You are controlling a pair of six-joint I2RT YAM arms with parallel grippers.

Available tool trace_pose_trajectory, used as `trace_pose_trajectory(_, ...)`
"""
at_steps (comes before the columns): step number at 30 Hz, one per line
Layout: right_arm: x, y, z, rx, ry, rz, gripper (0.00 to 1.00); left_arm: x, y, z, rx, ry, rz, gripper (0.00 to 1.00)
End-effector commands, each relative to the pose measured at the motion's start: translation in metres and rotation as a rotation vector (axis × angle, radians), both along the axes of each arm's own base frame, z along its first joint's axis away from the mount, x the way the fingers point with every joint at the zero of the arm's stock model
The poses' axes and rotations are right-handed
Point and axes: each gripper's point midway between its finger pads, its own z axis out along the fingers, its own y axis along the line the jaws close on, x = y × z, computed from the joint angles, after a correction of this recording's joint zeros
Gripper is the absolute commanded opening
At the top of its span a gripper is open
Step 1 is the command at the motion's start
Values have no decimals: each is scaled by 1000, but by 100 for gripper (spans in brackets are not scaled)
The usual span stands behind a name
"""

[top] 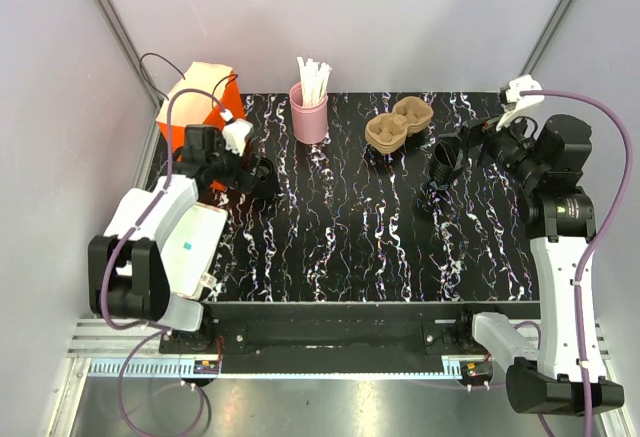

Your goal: Pack the takeout coffee

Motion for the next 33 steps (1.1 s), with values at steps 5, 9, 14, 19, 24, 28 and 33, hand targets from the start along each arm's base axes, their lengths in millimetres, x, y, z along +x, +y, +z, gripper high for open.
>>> trace_pose_trajectory(5, -4, 5, 9, -4, -56, 31, 100, 29, -7, 20, -25, -97, 12, 99)
trace_pose_trajectory(9, -2, 6, 6, -3, -48, 36, 100, 28, -16, 61, -56, -217, -42, 99)
trace_pose_trajectory(14, -2, 6, 5, -6, -48, 39, 100, 6, -23, 137, -66, -414, -129, 99)
trace_pose_trajectory(19, -3, 7, 5, -5, -48, 44, 100, -21, -9, 204, 2, -618, -109, 99)
trace_pose_trajectory(24, -5, 8, 6, -2, -53, 51, 100, -27, 10, 231, 88, -703, -45, 99)
trace_pose_trajectory(28, -7, 8, 7, -2, -56, 48, 100, -5, 16, 226, 139, -680, -26, 99)
trace_pose_trajectory(33, -8, 6, 8, -9, -60, 38, 100, 30, 19, 222, 172, -635, -21, 99)
